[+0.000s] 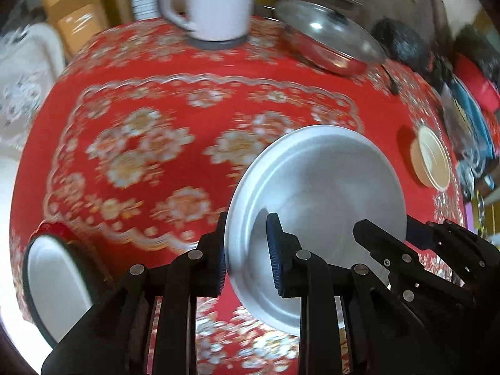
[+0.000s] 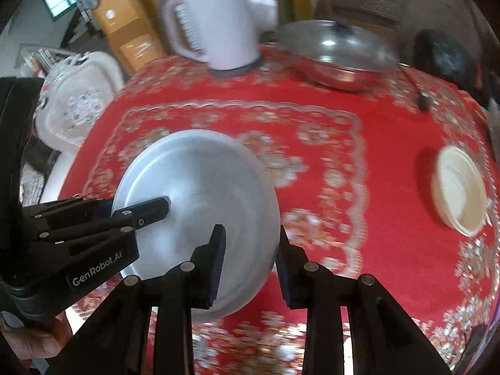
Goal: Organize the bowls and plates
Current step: 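Grasp the white plate rim with the left tool while the right tool grips it, lift, then carry the white plate with both tools over the dark green bowl stack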
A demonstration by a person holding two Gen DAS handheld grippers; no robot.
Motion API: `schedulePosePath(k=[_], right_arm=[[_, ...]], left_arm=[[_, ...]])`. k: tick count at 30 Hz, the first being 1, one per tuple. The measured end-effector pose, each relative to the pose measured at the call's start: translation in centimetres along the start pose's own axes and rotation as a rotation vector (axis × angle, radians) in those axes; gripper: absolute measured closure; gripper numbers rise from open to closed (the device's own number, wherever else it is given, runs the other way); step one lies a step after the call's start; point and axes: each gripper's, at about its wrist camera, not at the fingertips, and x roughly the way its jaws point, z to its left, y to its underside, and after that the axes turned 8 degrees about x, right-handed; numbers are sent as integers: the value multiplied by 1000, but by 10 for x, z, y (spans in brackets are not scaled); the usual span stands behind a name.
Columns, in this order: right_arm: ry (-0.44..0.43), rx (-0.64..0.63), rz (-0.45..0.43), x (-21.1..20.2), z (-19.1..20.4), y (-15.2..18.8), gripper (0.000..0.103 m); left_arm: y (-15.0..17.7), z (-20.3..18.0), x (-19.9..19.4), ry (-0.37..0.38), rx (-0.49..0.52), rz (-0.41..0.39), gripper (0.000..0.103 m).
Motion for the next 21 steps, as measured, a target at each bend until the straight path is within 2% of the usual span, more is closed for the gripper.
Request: schedulePosePath(k=[15, 21], right_arm=[[-121, -308, 58, 31, 144, 0, 71], [-173, -417, 71, 37, 197, 5, 71]], left_arm=[[61, 138, -50, -114, -281, -39, 80], [85, 178, -70, -159, -368, -55, 80]])
